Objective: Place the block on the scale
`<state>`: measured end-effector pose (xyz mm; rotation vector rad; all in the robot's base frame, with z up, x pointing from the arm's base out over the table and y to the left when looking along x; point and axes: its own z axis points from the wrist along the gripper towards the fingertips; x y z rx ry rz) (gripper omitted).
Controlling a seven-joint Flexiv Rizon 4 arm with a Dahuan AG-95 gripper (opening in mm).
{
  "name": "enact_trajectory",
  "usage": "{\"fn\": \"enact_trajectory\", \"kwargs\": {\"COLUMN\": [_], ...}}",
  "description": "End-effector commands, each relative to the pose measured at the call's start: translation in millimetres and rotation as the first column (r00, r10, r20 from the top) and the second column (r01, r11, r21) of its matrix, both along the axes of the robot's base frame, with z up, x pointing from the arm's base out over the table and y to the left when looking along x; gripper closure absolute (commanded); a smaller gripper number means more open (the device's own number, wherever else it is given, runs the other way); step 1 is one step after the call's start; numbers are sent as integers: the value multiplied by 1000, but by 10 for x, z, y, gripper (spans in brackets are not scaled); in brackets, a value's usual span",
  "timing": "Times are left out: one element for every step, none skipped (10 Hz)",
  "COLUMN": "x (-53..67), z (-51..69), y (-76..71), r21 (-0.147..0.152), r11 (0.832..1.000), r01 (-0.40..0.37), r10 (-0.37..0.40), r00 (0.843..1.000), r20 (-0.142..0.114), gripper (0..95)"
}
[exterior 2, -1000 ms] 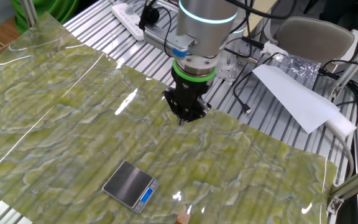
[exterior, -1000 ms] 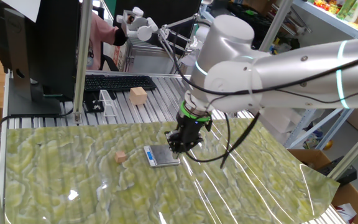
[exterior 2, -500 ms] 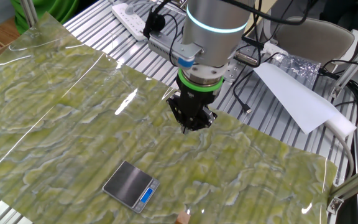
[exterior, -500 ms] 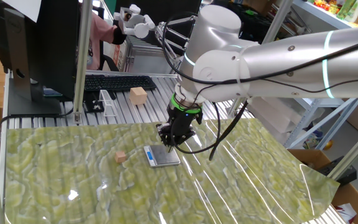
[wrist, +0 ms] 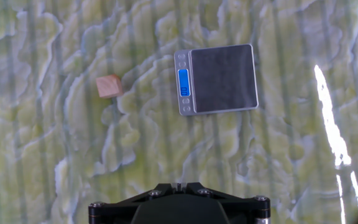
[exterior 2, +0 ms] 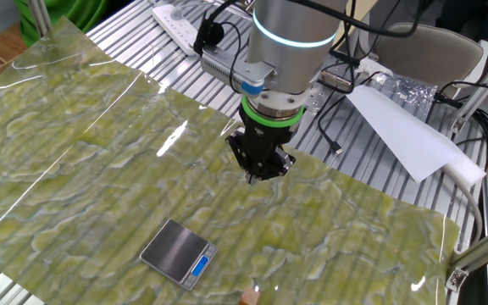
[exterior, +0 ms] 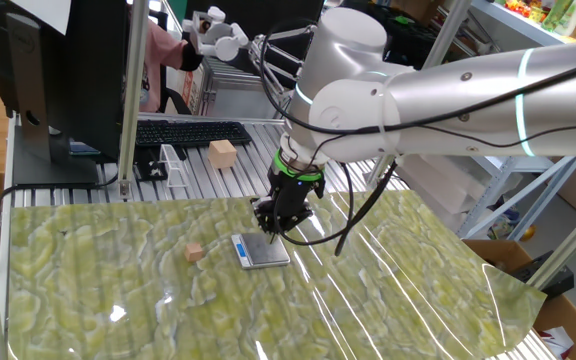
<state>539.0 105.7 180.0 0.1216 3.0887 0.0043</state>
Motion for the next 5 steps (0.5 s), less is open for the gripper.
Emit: {"fn": "enact_trajectory", "kwargs": {"x": [-7, -8, -7, 0, 17], "z": [10, 20, 31, 40, 55], "y": [21, 42, 68, 86, 102], "r21": [-2, -2, -2, -1, -1], "r11": [1000, 1000, 1000, 1000, 1000], "r01": [-11, -9, -9, -7, -9], "r10": [11, 9, 9, 7, 9], "r00": [1000, 1000, 1000, 1000, 1000], "r20": [1, 1, 1, 0, 0], "gripper": [950, 950, 950, 950, 950]}}
